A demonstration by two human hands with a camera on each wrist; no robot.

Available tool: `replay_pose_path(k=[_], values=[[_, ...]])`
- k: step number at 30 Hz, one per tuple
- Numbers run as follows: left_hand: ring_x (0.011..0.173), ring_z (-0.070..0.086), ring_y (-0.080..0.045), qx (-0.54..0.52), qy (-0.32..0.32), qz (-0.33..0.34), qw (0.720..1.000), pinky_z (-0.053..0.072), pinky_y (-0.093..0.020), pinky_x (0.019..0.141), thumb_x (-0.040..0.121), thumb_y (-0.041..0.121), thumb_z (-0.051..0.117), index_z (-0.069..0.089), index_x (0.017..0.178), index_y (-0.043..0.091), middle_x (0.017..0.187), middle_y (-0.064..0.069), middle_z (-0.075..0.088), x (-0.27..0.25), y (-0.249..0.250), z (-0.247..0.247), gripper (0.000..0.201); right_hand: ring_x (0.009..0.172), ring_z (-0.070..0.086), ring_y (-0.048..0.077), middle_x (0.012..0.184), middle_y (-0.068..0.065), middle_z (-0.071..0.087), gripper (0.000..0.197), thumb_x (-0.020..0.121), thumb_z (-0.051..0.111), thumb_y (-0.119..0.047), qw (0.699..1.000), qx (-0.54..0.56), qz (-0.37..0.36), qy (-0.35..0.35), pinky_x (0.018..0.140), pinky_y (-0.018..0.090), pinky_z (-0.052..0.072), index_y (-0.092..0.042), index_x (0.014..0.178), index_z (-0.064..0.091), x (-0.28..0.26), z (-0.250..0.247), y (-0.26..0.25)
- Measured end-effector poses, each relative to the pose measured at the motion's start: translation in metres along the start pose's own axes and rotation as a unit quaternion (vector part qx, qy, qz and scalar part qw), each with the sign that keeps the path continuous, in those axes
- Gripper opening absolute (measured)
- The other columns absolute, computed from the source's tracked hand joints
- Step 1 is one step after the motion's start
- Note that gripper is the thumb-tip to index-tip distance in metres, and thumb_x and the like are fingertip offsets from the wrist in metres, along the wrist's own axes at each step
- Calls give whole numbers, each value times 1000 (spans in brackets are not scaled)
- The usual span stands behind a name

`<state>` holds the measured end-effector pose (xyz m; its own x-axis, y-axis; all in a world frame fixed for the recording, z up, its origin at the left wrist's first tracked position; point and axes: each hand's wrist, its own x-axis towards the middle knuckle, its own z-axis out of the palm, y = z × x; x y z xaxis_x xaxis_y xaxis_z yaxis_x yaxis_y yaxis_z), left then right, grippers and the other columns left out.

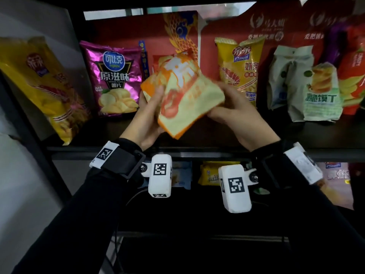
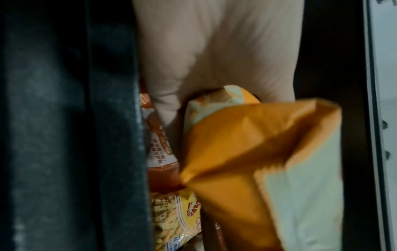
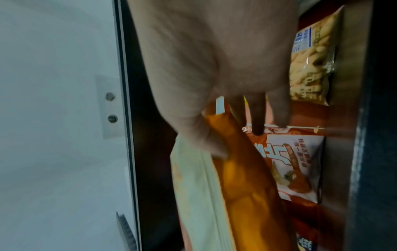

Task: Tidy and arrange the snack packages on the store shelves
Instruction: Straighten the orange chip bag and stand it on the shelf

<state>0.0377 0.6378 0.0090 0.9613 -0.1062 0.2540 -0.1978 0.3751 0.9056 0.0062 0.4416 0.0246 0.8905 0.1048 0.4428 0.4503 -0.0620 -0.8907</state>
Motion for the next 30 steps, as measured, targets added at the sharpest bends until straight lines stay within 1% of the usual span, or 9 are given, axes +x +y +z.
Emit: replay_pose_path(k=[3, 6, 9, 12, 17, 20, 23, 27, 30], values=[[111, 65, -24, 8, 54, 70, 996, 57, -40, 82, 77, 26, 70, 29, 145, 18, 132, -10, 60, 1, -7, 0, 81, 119, 53, 9, 130, -14, 55, 73, 74, 73, -23, 992, 10, 79, -102, 95, 42, 48, -46, 133, 37, -6, -7, -3], [115, 63, -25, 41, 42, 97, 994, 55, -42, 90, 74, 18, 73, 32, 144, 13, 130, -11, 61, -1, -8, 0, 82, 107, 63, 5, 122, -13, 62, 69, 74, 76, -41, 991, 75, 103, -42, 85, 38, 56, -37, 134, 41, -8, 0, -5], [124, 56, -25, 98, 1, 84, 992, 46, -47, 101, 74, 38, 73, 27, 148, 16, 139, -8, 54, -2, -10, 3, 90, 82, 70, 2, 106, -8, 69, 44, 81, 74, -28, 984, 114, 91, 101, 63, 25, 58, -26, 120, 55, -11, 5, -4], [120, 55, -12, 252, -38, 75, 964, 46, -27, 97, 86, 66, 45, 38, 140, 32, 134, 8, 56, -4, -15, 11, 64, 72, 69, 0, 97, -9, 71, 28, 83, 70, -24, 961, 151, 73, 221, 54, 19, 53, -24, 109, 59, -17, -21, -2], [108, 52, 9, 461, -74, 103, 878, 31, 5, 85, 97, 34, 52, 66, 111, 32, 113, 17, 62, 1, -21, 10, 20, 95, 66, 11, 108, -4, 67, 34, 82, 68, -35, 929, 38, 66, 362, 87, 35, 54, -22, 112, 57, -30, -84, 0], [106, 57, 2, 516, -94, 97, 846, 35, -9, 92, 98, 27, 53, 72, 102, 27, 108, 15, 67, 2, -23, 11, 19, 123, 50, 21, 131, 5, 55, 60, 83, 64, -46, 909, -144, 88, 382, 108, 39, 38, -16, 133, 49, -34, -103, 3], [106, 58, -1, 546, -92, 98, 827, 35, -17, 93, 96, 27, 55, 70, 92, 34, 100, 19, 66, 0, -25, 12, 18, 136, 31, 26, 141, 3, 46, 50, 86, 56, -41, 829, -379, -15, 411, 112, 42, 23, -24, 133, 51, -42, -92, -2], [101, 58, 0, 572, -90, 113, 808, 34, -12, 85, 93, 28, 60, 68, 85, 39, 93, 25, 65, -2, -28, 12, 16, 144, 16, 26, 144, -2, 43, 33, 86, 55, -39, 773, -579, -49, 253, 109, 65, 3, -31, 118, 63, -39, -64, 6], [100, 59, -4, 581, -84, 115, 802, 37, -19, 88, 91, 29, 61, 66, 82, 42, 95, 22, 67, -3, -30, 12, 17, 141, 18, 25, 144, 0, 41, 39, 89, 53, -46, 783, -587, 13, 206, 108, 65, 13, -32, 125, 58, -36, -62, 18]])
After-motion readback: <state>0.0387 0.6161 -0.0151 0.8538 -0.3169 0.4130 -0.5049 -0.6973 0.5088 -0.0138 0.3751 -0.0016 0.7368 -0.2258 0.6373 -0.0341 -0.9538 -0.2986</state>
